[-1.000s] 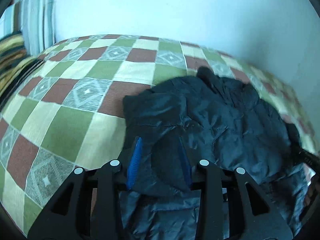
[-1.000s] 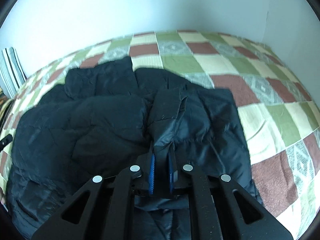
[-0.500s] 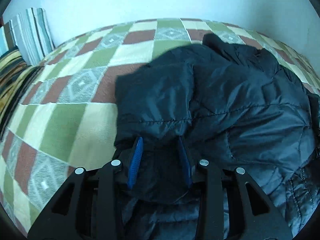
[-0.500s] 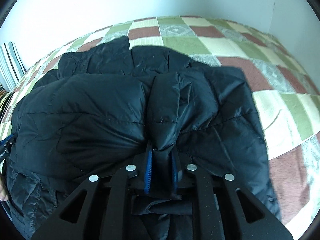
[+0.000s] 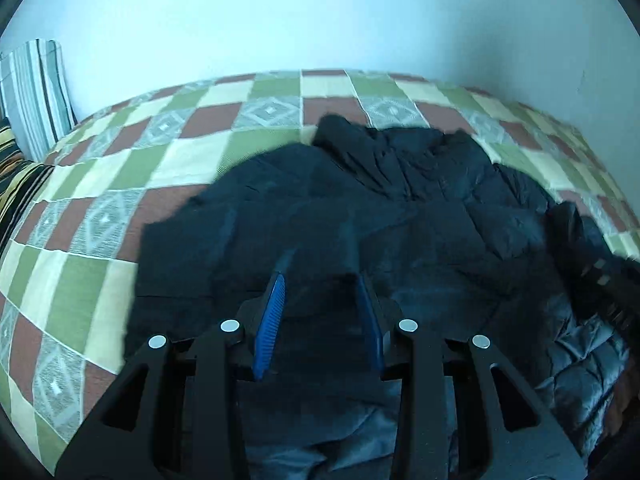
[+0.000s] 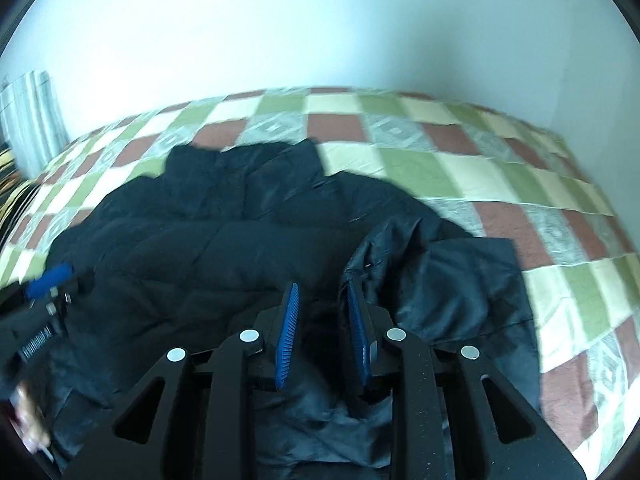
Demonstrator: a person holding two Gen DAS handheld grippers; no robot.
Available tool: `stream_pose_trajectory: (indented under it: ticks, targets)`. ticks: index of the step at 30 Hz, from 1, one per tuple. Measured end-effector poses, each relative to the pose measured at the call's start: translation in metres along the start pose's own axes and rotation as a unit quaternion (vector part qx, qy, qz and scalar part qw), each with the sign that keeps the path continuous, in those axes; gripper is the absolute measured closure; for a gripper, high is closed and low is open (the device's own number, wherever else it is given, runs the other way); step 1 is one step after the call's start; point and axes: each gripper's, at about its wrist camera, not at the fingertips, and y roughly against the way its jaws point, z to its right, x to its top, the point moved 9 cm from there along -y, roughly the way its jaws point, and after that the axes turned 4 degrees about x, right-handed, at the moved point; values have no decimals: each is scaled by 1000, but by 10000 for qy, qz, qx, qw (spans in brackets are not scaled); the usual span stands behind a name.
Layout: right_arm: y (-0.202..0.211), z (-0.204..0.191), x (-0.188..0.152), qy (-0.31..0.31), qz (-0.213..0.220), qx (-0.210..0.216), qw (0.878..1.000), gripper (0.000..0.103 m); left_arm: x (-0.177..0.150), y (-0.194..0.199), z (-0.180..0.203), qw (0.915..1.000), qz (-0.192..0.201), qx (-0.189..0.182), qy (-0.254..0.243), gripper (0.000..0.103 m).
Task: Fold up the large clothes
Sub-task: 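Grasp the jacket hem with the right tool beside the left tool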
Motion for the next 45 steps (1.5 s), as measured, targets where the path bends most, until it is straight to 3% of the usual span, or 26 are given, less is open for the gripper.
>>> stream_pose_trajectory:
  ticks: [2,4,8,11,12,15,16,20,23,26,32,45]
  targets:
    - [1,22,-7,-158,-87,-282,9994,77,-4,-3,5,10000,-29,28,-70,66]
    - [-5,48,-21,-314,-360,-396,9981,89,-4,-1,6,10000,38,-54,-74,65]
    - [-7,69,-43,-725,-647,37,9953,89,-3,-1,3,10000,42,-77,-44,63]
    - [9,71,-39,-763,-579,6,9954,87,-1,2,1,9999,64,-123,-6,63]
    - [16,72,-35,-747,-486,-111,9960,82,1,5,0,9999,108,-114,6,62]
    - [43,76,-13,-562,39,-670,9962,51,11,16,-3,9994,310,-121,37,60]
    - [50,77,-7,-564,163,-726,9956,50,14,17,-3,9994,333,-124,35,59]
    - [50,41,11,-568,365,44,9977,50,19,9,2,9994,263,-212,124,59]
    - [31,5,15,-298,308,329,9985,50,20,-2,16,9992,161,-348,117,59]
    - [0,-34,10,5,148,537,9984,50,17,-16,28,9997,109,-178,-115,58]
    - [-58,-54,-22,402,-482,378,9973,49,6,-44,35,9992,-261,44,-287,57]
    - [-69,-56,-29,440,-345,296,9980,48,-4,-63,39,9992,-37,109,-376,54]
